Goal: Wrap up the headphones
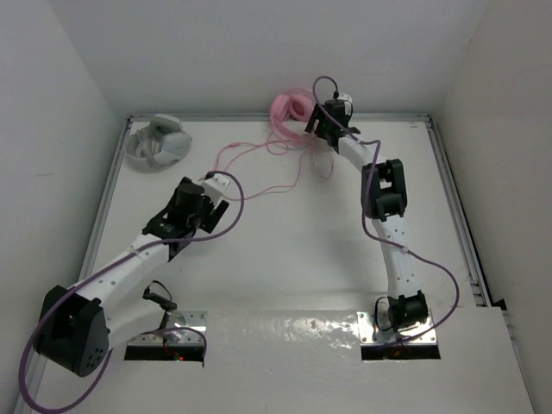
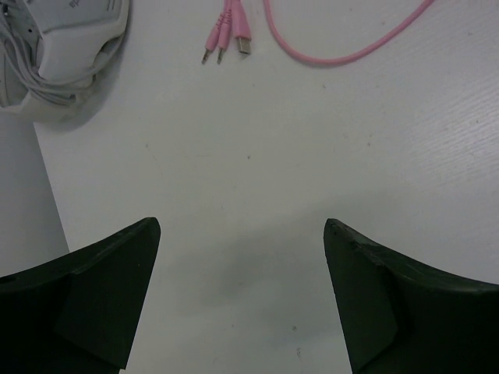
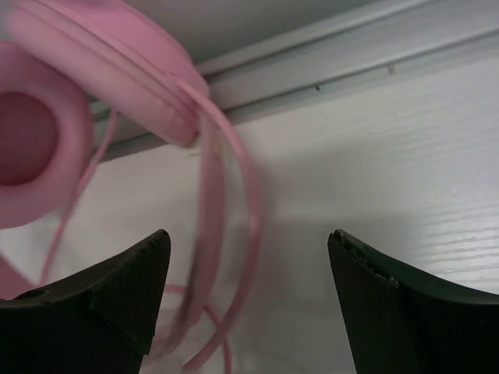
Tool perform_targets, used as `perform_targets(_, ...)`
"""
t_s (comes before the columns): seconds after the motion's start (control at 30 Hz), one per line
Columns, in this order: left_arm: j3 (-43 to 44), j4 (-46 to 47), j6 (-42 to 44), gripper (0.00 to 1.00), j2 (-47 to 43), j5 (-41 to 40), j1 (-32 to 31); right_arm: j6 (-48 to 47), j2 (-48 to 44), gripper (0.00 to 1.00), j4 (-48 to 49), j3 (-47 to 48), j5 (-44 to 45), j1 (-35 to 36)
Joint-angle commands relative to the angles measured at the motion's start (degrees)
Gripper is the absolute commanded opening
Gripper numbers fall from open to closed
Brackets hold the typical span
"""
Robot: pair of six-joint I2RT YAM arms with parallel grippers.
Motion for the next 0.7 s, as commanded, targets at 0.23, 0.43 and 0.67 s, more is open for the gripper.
perform_targets(0.23,7.0,3.4,1.9,0.84,6.0,0.2,0.7,8.2,4.5,0.41,5.7,-1.4,4.5,3.2)
perform_targets(0.43,11.5,-0.6,2.8,0.83,4.8,0.7,0.7,3.3,-7.1,0.0,11.1,-15.2,8.0,2.5)
perform_targets(0.67,26.7,-7.7,2.7,0.8,5.5,17.3,0.9,-20.8,-34.1,0.0,17.6,-35.1,-4.4,2.0)
